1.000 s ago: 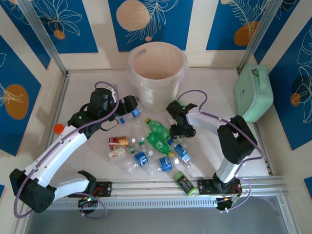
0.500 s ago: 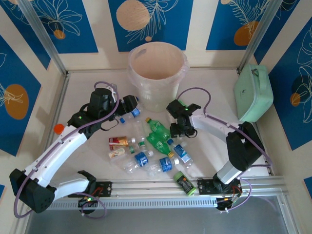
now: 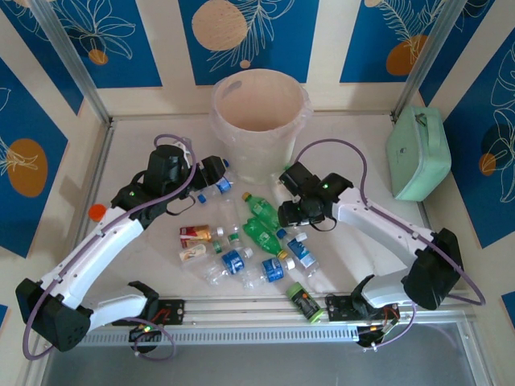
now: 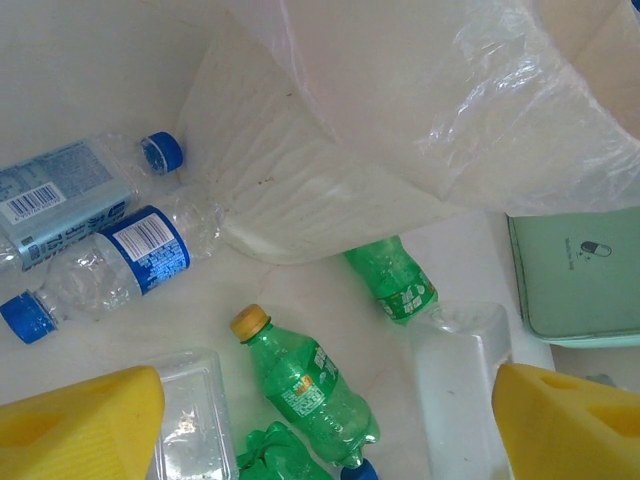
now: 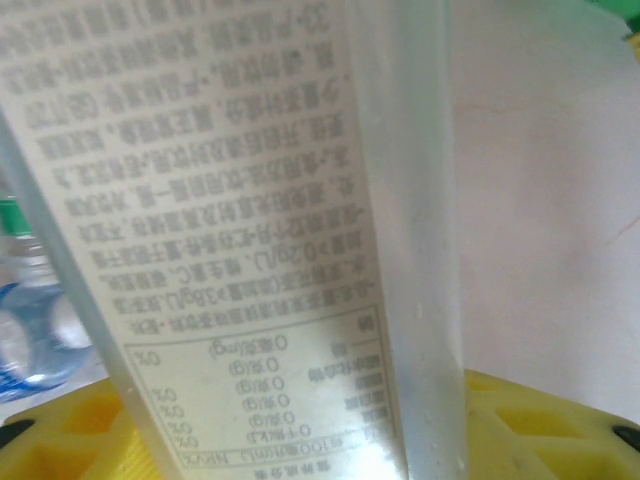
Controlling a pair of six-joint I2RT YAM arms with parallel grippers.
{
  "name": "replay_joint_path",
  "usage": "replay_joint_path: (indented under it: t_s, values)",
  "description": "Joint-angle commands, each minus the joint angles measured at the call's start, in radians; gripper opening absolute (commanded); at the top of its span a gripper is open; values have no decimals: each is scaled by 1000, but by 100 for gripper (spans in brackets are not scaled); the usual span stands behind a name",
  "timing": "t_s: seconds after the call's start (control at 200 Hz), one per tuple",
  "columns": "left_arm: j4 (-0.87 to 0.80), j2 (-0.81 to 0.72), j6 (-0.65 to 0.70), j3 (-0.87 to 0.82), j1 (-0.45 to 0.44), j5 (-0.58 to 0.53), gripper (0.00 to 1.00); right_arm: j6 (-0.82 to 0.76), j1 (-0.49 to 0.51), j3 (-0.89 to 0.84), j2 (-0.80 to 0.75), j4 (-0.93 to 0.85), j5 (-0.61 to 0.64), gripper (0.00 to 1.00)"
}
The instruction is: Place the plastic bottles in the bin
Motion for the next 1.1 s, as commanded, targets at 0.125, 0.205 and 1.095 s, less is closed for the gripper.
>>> replay_joint_path:
  t_s: [0.125,0.205,1.095]
  values:
    - [82,-15,-7,36,11,102,86,30,90,128,-48,-45,-77,47]
    - [90,-5,-9,46,11,147,86,33,103,164,-51,-49,-83,47]
    - [-91,-72,14,37,35,-15,86,72,-202,996,292,-44,-245,49]
